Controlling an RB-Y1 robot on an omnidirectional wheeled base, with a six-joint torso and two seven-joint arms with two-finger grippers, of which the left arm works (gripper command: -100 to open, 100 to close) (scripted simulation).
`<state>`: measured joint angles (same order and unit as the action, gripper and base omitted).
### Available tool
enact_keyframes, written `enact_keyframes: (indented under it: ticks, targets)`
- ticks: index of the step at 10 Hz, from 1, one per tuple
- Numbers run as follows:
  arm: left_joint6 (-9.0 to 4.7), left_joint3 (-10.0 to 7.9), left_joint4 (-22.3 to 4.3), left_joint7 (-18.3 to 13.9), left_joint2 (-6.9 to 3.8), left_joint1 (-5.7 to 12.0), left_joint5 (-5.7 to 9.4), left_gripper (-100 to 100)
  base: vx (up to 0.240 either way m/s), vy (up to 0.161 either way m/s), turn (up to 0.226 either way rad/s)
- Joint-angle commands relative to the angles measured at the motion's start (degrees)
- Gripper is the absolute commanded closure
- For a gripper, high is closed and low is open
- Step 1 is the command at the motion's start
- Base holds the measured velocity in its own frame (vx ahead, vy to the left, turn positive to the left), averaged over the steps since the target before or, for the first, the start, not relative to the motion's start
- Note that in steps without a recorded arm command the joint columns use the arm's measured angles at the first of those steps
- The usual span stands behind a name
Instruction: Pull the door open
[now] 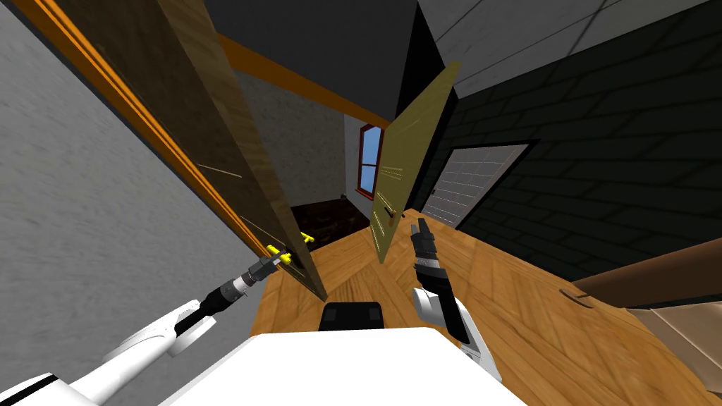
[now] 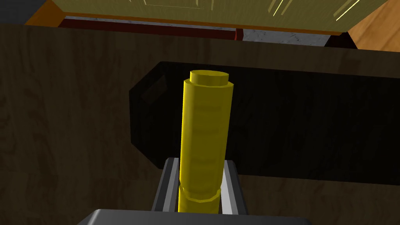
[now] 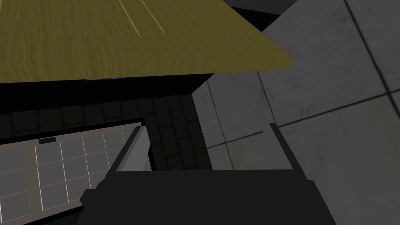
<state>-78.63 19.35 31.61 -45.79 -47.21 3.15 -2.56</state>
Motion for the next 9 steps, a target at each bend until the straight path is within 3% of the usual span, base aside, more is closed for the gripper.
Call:
enact_keyframes:
  ticks: [1,7,8,9]
  targets:
    - [-2.46,1.09,-2.9,0.0,1.5,1.76,-0.86,100,0.051,-0.107,-0.03]
    - [-4.04,2.05,-2.5,0.3,2.76,2.43,-1.62,100,0.015,-0.132,-0.04]
    - [-4.74,1.05,-8.1,0.3,2.62,3.97,-0.9,-100,-0.078,0.062,0.221]
    - [-4.43,0.71,-8.4,0.2,2.39,3.79,-0.62,-100,-0.124,0.137,0.213]
